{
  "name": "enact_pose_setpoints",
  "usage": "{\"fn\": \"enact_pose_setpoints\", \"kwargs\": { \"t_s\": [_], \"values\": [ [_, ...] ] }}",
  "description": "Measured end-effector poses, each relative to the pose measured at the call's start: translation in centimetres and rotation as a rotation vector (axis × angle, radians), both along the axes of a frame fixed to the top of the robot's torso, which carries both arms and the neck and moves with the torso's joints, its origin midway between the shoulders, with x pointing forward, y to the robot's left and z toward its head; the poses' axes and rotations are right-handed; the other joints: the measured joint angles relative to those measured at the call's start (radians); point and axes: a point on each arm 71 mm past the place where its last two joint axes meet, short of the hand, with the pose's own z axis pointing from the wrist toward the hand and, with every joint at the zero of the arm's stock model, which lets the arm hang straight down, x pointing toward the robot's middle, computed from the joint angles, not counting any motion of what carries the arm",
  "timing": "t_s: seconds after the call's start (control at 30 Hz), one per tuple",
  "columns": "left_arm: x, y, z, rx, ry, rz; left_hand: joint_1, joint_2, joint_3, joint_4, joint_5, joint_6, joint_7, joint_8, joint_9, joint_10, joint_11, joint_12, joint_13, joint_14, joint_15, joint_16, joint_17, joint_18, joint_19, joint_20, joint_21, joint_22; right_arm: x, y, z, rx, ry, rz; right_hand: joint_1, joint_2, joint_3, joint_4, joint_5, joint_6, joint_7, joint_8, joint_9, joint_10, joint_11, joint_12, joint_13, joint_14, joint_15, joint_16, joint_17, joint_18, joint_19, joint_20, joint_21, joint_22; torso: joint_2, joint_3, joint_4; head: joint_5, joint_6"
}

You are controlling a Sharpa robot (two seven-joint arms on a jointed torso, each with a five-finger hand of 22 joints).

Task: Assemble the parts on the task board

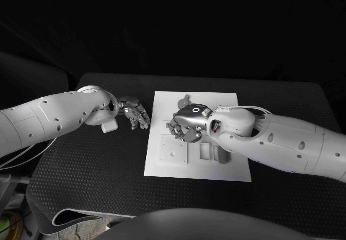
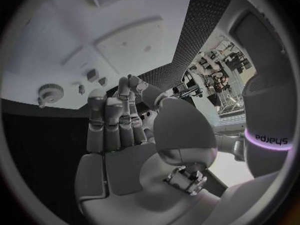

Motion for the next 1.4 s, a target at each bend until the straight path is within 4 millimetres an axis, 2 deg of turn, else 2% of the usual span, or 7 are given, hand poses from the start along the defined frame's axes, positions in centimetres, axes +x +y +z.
{"fn": "enact_pose_setpoints", "kwargs": {
  "t_s": [0.3, 0.57, 0.77, 1.03, 1.13, 1.23, 1.4],
  "values": [
    [0.7, 1.0, 0.6, -0.031, -0.07, 0.092, 0.0, 0.0, -0.003, -0.003, -0.002, 0.005, -0.005, 0.004, -0.005, 0.0, 0.0, 0.0, 0.003, 0.0, 0.0, -0.005, 0.0, 0.001, -0.002, 0.002, 0.0, 0.0, -0.7, -0.5, -2.0, -0.037, -0.014, 0.011, -0.001, -0.001, 0.0, 0.0, 0.0, 0.0, 0.0, -0.001, 0.0, 0.002, -0.002, -0.002, 0.001, 0.002, -0.001, 0.0, 0.0, 0.0, 0.0, 0.0, 0.0, 0.0, 0.0, -0.0004, 0.0001, 0.003, 0.0],
    [1.6, 2.8, 1.6, -0.161, -0.154, 0.275, 0.0, 0.0, -0.008, -0.003, -0.047, 0.024, -0.008, 0.023, -0.013, -0.001, 0.0, 0.0, 0.012, 0.0, 0.0, -0.019, -0.007, 0.001, -0.004, 0.004, -0.005, 0.0, -0.7, -1.1, -2.7, -0.052, -0.024, 0.003, -0.001, -0.001, 0.0, 0.0, 0.0, 0.0, 0.0, 0.003, 0.001, 0.002, -0.002, -0.002, 0.001, 0.003, 0.001, 0.0, 0.0, 0.0, 0.0, 0.0, 0.0, 0.0, 0.001, -0.0001, -0.0004, 0.006, 0.0],
    [2.0, 3.2, 2.4, -0.289, -0.223, 0.346, -0.008, 0.0, -0.008, -0.003, -0.074, 0.044, -0.008, 0.041, -0.018, -0.044, 0.011, -0.012, 0.01, -0.023, 0.016, -0.047, -0.021, 0.001, -0.027, 0.019, -0.029, -0.002, -0.6, -1.2, -2.8, -0.058, -0.032, -0.002, -0.001, -0.001, 0.0, 0.0, 0.0, 0.0, 0.0, 0.003, 0.002, 0.002, -0.002, -0.003, 0.001, 0.003, 0.001, -0.004, 0.0, 0.0, 0.0, 0.0, 0.004, 0.0, 0.001, -0.0003, 0.0003, 0.006, 0.0],
    [2.0, 2.2, 3.3, -0.426, -0.29, 0.316, -0.017, 0.009, -0.003, -0.003, -0.081, 0.053, 0.002, 0.056, -0.034, -0.159, 0.062, -0.041, -0.049, -0.123, 0.083, -0.184, -0.096, 0.001, -0.139, 0.081, -0.133, -0.065, -0.6, -1.1, -3.2, -0.063, -0.032, -0.003, -0.003, -0.003, 0.0, 0.0, 0.0, 0.0, 0.0, 0.003, 0.002, 0.005, 0.002, -0.003, 0.001, 0.005, 0.002, -0.004, 0.0, 0.0, 0.0, 0.0, 0.004, 0.0, 0.001, -0.0013, 0.0012, 0.008, 0.0],
    [2.0, 2.0, 3.5, -0.462, -0.312, 0.301, -0.017, 0.009, -0.003, -0.003, -0.097, 0.044, -0.006, 0.056, -0.041, -0.176, 0.07, -0.041, -0.083, -0.151, 0.119, -0.282, -0.143, 0.025, -0.18, 0.118, -0.192, -0.116, -0.6, -1.0, -3.2, -0.063, -0.033, -0.001, -0.004, -0.004, 0.0, 0.0, 0.0, 0.0, 0.0, 0.002, 0.002, 0.005, 0.002, -0.003, 0.001, 0.003, 0.001, -0.004, 0.0, 0.0, 0.0, 0.0, 0.004, 0.0, 0.001, -0.0012, 0.0012, 0.009, 0.0],
    [2.0, 1.8, 3.7, -0.484, -0.328, 0.293, -0.021, 0.005, -0.003, -0.003, -0.116, 0.037, -0.005, 0.061, -0.046, -0.185, 0.072, -0.041, -0.113, -0.171, 0.15, -0.366, -0.176, 0.032, -0.212, 0.15, -0.24, -0.159, -0.6, -1.0, -3.2, -0.065, -0.034, -0.002, -0.004, -0.004, 0.0, 0.0, 0.0, 0.0, 0.0, 0.002, 0.002, 0.005, 0.002, -0.003, 0.001, 0.002, 0.0, -0.004, 0.0, 0.0, 0.0, 0.001, 0.004, 0.0, 0.001, -0.0014, 0.0012, 0.009, 0.0],
    [2.0, 1.7, 3.9, -0.508, -0.349, 0.286, -0.021, 0.005, -0.003, -0.003, -0.122, 0.029, -0.007, 0.065, -0.05, -0.194, 0.074, -0.041, -0.152, -0.172, 0.168, -0.448, -0.196, 0.032, -0.231, 0.169, -0.275, -0.199, -0.5, -0.8, -3.3, -0.069, -0.039, -0.003, -0.004, -0.004, 0.0, 0.0, 0.0, 0.0, 0.0, 0.002, 0.001, 0.005, 0.002, -0.004, 0.001, 0.002, 0.0, -0.004, 0.0, 0.0, 0.002, 0.002, 0.004, 0.0, 0.001, -0.0015, 0.0012, 0.01, 0.0]
  ]
}}
